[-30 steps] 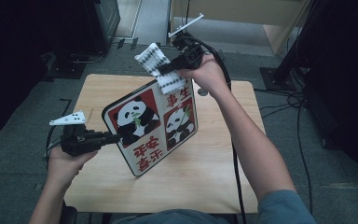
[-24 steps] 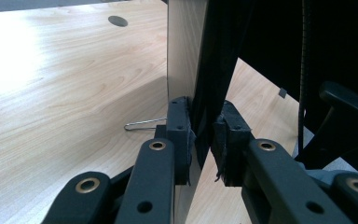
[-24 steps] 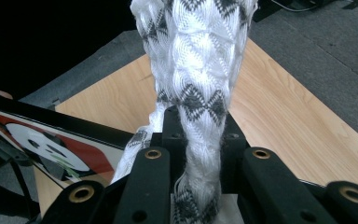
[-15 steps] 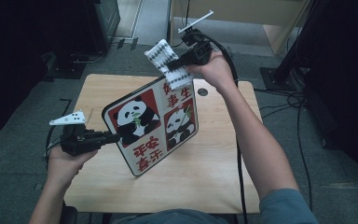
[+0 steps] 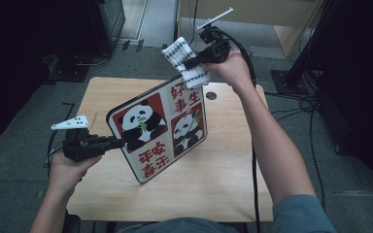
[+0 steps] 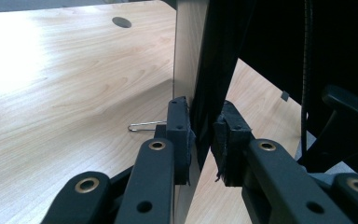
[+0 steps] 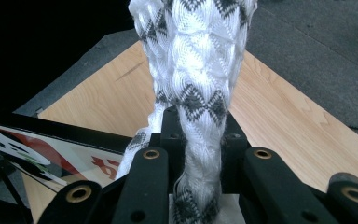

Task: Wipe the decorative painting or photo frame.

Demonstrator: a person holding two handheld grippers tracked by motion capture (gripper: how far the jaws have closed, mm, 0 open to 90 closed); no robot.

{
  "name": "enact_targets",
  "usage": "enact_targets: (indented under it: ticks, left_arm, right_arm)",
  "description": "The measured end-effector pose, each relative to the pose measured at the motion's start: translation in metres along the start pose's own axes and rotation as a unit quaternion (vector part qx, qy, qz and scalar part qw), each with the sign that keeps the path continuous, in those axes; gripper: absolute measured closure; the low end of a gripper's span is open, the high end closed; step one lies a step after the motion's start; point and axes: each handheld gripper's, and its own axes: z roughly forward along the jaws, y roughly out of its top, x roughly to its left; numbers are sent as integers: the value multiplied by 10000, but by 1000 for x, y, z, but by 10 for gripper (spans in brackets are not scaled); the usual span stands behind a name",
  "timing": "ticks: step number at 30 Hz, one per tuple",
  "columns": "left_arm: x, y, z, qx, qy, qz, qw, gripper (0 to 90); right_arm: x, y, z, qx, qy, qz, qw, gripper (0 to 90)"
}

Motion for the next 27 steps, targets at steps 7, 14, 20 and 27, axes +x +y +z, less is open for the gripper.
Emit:
enact_targets:
  ticks: [7,14,20,27]
  left_arm:
    - [1,0,0,-16,18,-32,10000,784]
    - [2,0,0,-23,29,-61,10000,783]
    - [1,0,0,-23,57,-68,10000,783]
    - [2,0,0,-29,16,-70,10000,781]
  right_arm:
    - [-10,-2,-7,36,-92,144,9998,781]
    - [-18,-6,-11,-10,-99,263,9996,787]
    - [-24,-11,-15,-4,-227,288,9993,788]
    - [-34,-25,-17,-42,-210,447,9988,795]
